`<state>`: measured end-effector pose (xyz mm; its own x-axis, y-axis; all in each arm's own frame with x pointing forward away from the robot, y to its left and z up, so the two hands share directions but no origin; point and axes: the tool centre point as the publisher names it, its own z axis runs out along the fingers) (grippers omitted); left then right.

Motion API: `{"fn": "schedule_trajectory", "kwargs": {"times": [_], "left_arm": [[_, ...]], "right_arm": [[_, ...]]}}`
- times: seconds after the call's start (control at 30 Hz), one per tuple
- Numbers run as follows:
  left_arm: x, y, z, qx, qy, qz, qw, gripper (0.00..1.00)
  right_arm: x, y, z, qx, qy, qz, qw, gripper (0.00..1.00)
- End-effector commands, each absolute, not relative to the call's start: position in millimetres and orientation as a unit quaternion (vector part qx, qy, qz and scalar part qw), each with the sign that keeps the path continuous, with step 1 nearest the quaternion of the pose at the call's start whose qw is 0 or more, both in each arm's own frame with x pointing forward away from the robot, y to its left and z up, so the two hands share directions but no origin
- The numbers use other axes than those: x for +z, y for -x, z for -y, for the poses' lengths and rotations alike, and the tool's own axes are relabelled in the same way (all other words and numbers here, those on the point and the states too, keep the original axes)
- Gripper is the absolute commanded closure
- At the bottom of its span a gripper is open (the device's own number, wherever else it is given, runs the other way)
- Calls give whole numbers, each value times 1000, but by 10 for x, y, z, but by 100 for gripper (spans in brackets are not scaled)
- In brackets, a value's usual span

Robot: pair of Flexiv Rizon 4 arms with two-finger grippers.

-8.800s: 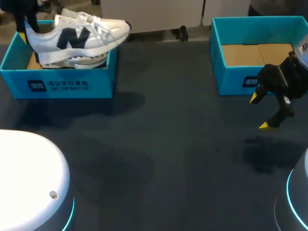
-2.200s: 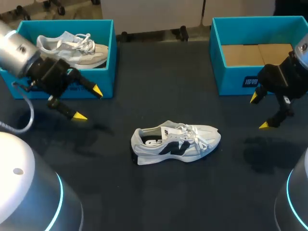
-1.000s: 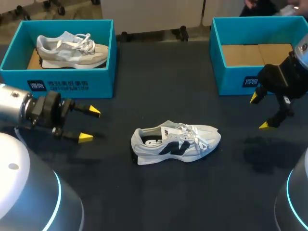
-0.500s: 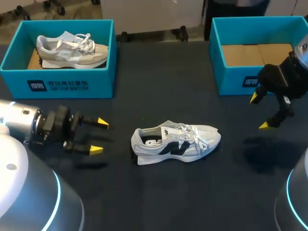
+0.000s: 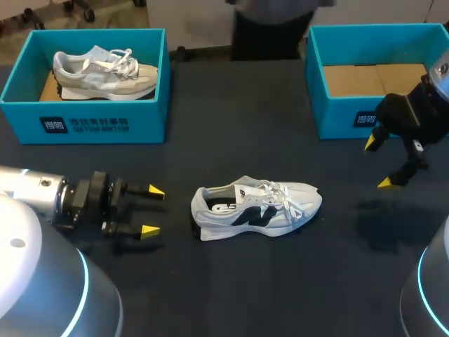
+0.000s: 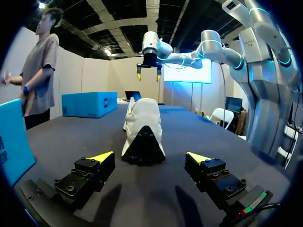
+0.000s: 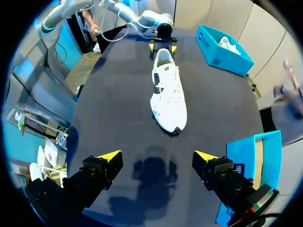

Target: Take the shoe out of the shoebox, open the shoe tongue, remove and reinsert the insole, then place the shoe into the shoebox

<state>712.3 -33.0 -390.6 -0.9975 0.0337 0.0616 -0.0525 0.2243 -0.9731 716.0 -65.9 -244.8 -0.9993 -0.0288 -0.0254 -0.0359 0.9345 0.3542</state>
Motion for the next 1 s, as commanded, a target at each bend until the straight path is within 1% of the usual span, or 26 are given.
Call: {"fn": "schedule_trajectory", "kwargs": {"times": [0.03,0.5,0.67,0.77,1.0], "left_arm": [[-3901,-7102,327,622,-7,782,33,0],[-3902,-7104,328,622,-8,783,33,0],[-3879,-7115,442,629,-28,777,-5,0],[-3884,-7118,547,630,-22,777,-7,0],[-3933,-7172,731,615,-3,788,-39,0]], "right_arm": [[-2459,-7161,652,179,16,-984,10,0],[-2459,-7161,652,179,16,-984,10,0],[-2459,-7161,652,179,16,-984,10,0],[-2459,-7161,652,179,16,-984,10,0],[-2459,-7161,652,179,16,-984,10,0]]}}
